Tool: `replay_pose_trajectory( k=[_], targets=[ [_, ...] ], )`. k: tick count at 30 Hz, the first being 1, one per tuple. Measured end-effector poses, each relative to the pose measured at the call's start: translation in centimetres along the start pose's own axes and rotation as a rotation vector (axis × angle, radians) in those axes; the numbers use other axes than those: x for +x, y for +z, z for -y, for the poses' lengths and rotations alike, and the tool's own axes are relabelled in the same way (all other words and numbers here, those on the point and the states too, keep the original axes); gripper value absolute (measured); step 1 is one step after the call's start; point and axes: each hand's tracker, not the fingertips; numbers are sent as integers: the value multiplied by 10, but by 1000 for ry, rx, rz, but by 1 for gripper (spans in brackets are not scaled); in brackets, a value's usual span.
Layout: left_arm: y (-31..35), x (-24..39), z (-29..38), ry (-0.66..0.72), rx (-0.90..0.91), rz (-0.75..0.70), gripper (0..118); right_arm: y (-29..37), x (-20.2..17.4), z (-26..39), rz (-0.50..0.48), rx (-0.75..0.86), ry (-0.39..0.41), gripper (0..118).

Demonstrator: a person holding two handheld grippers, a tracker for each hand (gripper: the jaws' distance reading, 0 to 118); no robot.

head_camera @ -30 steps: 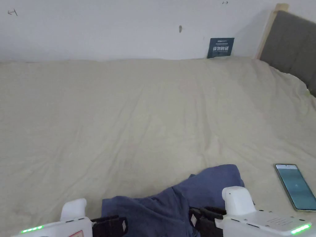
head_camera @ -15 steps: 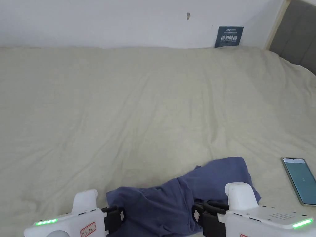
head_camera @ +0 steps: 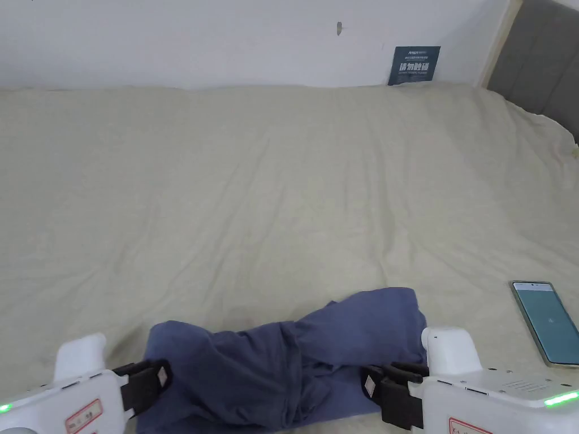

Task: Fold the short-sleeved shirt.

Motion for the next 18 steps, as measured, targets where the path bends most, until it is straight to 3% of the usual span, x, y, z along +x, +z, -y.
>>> replay_pose_trajectory(
  k=[6,10,18],
  targets=[
    [42,-28,-11,-56,19,-101,12,-2,-1,1,-11,4,-5,7],
    [60,-37,-15,18,16,-149,12,-3,-3,2,-24,6,-3,7],
    [67,34,-36,-132,-8,-105,12,0,11,2,-84,24,-51,7]
  ],
)
